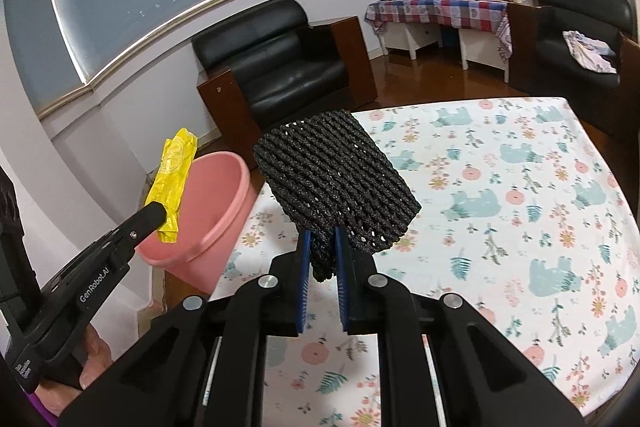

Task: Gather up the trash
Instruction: 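Carry the yellow bag and black mat over the pink bin with both tools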

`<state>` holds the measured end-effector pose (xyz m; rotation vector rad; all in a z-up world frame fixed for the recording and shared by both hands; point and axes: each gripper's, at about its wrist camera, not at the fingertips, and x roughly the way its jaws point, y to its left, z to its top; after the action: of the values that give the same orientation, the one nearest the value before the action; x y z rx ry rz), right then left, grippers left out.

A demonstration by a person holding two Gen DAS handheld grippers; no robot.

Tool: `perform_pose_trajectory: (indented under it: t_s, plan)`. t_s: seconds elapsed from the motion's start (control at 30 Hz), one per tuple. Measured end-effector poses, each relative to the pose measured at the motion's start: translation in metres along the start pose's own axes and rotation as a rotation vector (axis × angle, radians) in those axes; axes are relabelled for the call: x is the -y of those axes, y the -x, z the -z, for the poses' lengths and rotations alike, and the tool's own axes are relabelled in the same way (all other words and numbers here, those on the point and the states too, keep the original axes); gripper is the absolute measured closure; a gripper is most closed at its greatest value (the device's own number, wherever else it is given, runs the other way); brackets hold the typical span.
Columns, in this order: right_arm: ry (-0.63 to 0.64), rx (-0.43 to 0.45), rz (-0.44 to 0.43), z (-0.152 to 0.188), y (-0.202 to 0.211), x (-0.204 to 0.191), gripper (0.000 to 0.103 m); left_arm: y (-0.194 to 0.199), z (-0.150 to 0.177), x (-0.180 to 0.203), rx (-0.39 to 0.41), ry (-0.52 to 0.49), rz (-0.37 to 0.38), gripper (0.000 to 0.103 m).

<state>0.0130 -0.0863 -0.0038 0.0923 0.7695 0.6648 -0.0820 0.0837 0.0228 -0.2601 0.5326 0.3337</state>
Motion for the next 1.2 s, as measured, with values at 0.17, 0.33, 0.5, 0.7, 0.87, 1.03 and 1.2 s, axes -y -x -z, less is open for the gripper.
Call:
perform_pose_trajectory:
  t_s: [0.17,0.33,0.5,0.7,0.87,1.03,1.2]
  plan:
    - [0.037,-0.015,-0.03,-0.004,-0.014,-0.019,0.09,0.002,0.001,-0.026,0.003,0.039,-0.042,0.099]
    - [0.081,-0.032,-0.062,-0.009,-0.029,-0.043,0.09,-0.001,0.001,-0.049,-0.001,0.067,-0.077,0.099]
    - [0.132,-0.044,-0.088,-0.014,-0.042,-0.068,0.09,-0.004,0.002,-0.065,-0.007,0.089,-0.103,0.099]
    - [0.182,-0.057,-0.119,-0.023,-0.059,-0.096,0.09,-0.016,0.0,-0.084,-0.02,0.112,-0.139,0.099]
    - [0.193,-0.085,-0.144,-0.029,-0.077,-0.112,0.091,-0.026,0.001,-0.103,-0.03,0.133,-0.169,0.099]
    - [0.192,-0.122,-0.16,-0.032,-0.097,-0.122,0.09,-0.036,0.001,-0.121,-0.04,0.157,-0.19,0.099]
    - [0.195,-0.155,-0.169,-0.031,-0.112,-0.131,0.09,-0.05,0.001,-0.135,-0.05,0.173,-0.202,0.099]
